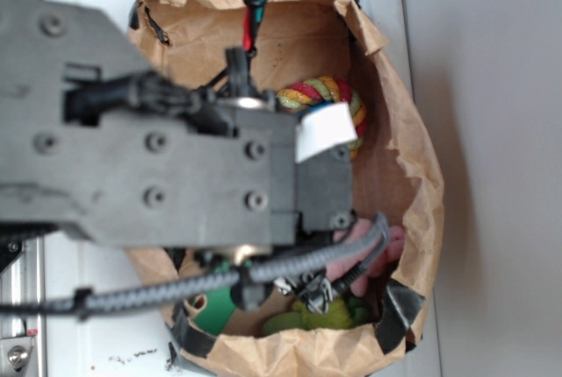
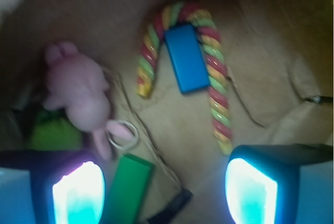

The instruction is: Grab the green block.

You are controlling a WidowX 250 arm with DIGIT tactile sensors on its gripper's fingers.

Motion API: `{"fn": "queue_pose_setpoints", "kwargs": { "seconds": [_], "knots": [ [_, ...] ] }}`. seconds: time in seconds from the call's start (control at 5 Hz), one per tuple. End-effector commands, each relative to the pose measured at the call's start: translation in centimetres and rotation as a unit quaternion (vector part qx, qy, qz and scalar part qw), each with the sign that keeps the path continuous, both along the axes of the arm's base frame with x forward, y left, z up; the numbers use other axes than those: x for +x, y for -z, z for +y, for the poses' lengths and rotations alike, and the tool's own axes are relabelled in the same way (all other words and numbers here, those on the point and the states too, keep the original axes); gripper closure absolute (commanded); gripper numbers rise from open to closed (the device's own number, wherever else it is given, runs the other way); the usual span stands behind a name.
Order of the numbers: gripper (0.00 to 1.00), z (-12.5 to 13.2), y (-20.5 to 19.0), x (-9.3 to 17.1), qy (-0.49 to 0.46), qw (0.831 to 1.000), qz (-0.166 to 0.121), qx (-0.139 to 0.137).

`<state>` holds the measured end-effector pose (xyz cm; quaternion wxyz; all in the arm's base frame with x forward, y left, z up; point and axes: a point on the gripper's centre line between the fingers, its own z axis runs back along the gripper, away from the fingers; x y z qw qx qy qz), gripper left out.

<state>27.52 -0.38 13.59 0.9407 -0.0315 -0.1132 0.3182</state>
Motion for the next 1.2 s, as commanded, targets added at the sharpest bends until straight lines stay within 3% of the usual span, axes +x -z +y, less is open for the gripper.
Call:
{"fn": "queue_pose_setpoints", "kwargs": {
  "seconds": [0.0,0.2,1.0],
  "knots": [
    [0.0,-1.7,1.3,-3.3,-0.03,0.998,-0.013,-0.047],
    [0.0,-3.1,0.9,-4.5,-0.022,0.997,-0.011,-0.067],
    [0.0,-3.1,0.9,-4.5,-0.022,0.997,-0.011,-0.067]
  ]
}}
